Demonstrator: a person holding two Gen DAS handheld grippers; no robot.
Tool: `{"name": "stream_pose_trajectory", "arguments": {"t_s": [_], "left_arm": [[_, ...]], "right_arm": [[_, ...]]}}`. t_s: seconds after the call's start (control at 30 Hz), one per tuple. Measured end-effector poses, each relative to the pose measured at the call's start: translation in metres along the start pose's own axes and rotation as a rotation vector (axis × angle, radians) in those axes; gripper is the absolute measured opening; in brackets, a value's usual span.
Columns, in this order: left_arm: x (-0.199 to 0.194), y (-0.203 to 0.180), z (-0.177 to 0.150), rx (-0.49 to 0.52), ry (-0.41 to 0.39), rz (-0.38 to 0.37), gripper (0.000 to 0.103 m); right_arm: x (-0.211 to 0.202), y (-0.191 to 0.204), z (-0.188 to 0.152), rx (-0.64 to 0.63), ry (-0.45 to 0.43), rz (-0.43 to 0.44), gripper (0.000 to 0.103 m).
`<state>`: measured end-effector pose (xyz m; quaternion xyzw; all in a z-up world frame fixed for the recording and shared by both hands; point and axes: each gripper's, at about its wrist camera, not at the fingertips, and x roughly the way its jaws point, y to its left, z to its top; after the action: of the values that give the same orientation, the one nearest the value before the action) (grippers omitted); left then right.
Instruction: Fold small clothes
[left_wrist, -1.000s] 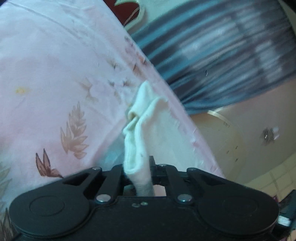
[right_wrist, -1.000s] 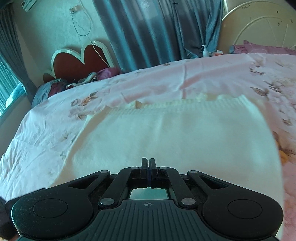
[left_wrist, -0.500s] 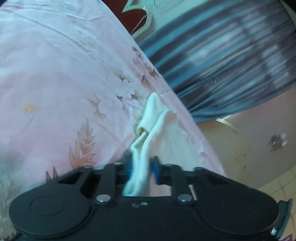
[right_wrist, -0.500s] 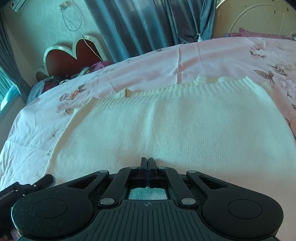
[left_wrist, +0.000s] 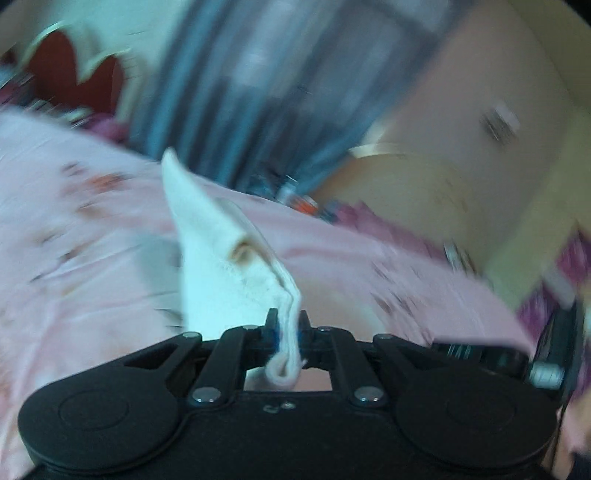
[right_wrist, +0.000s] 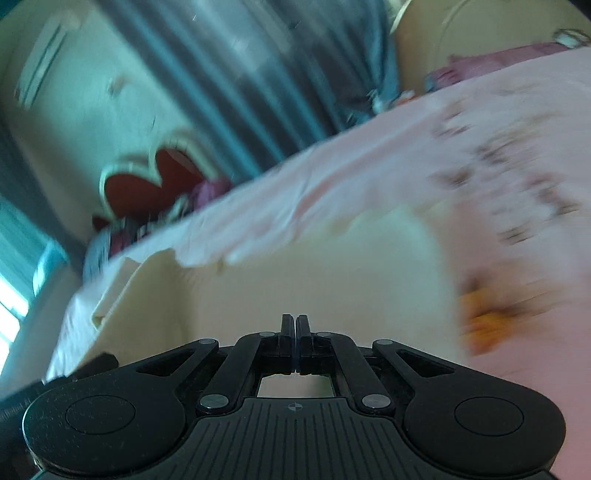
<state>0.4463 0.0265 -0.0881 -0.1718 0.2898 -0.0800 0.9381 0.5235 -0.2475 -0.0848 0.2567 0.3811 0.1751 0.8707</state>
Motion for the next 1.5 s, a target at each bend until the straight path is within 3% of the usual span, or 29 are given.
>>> {"name": "stream_pose_trajectory", "arguments": {"t_s": [0.1,0.13,0.23,0.3,0.33,0.37,0.43,0.53,0.6,0.7,0.9,1.07,1.17,1.3,1.43,1.5], "left_arm": [[0.020,-0.050,-0.011,0.074,0.061,-0.038,0.008],[0.031,-0.062,-0.019,0.077,0.101,-0.060,0.013],[0.066,-0.089,-0.045,0.017,0.325,-0.174,0.047],[0.055,-0.088,-0.050,-0.029,0.311,-0.231,0.059],[0.047,-0.082,-0.047,-0.050,0.279,-0.244,0.060],[0.039,-0.072,-0.043,-0.065,0.246,-0.229,0.060],[0.029,-0.044,-0.028,-0.069,0.182,-0.136,0.054],[0.024,-0.005,-0.008,-0.069,0.131,0.011,0.052],[0.026,0.016,-0.002,-0.104,0.123,0.036,0.052],[0.041,0.024,0.001,-0.086,0.147,0.031,0.051],[0.071,0.049,-0.014,-0.123,0.252,0.013,0.034],[0.082,0.060,-0.025,-0.119,0.290,-0.019,0.036],[0.081,0.060,-0.027,-0.096,0.294,-0.036,0.036],[0.081,0.058,-0.025,-0.042,0.289,-0.051,0.031],[0.076,0.060,-0.014,-0.002,0.197,-0.074,0.025],[0.086,0.061,-0.010,0.005,0.218,-0.121,0.025]], "right_arm": [[-0.039,-0.041,0.014,0.073,-0.038,-0.013,0.000],[-0.049,-0.053,0.016,0.095,-0.045,-0.010,0.000],[-0.068,-0.081,0.021,0.137,-0.022,0.027,0.000],[-0.076,-0.086,0.022,0.113,-0.022,0.009,0.018],[-0.079,-0.085,0.022,0.106,-0.035,0.016,0.056],[-0.083,-0.083,0.022,0.091,-0.051,0.033,0.068],[-0.078,-0.078,0.019,0.085,-0.026,0.093,0.068],[-0.060,-0.071,0.015,0.094,0.045,0.159,0.039],[-0.044,-0.066,0.011,0.090,0.079,0.163,0.039],[-0.024,-0.063,0.005,0.120,0.127,0.173,0.039],[0.005,-0.052,-0.002,0.126,0.191,0.166,0.039],[0.020,-0.050,-0.007,0.133,0.227,0.121,0.039],[0.023,-0.057,-0.009,0.215,0.221,0.136,0.039],[0.023,-0.048,-0.008,0.207,0.193,0.132,0.039],[0.030,-0.036,-0.006,0.149,0.185,0.095,0.039],[0.031,-0.026,-0.007,0.091,0.183,0.056,0.022]]}}
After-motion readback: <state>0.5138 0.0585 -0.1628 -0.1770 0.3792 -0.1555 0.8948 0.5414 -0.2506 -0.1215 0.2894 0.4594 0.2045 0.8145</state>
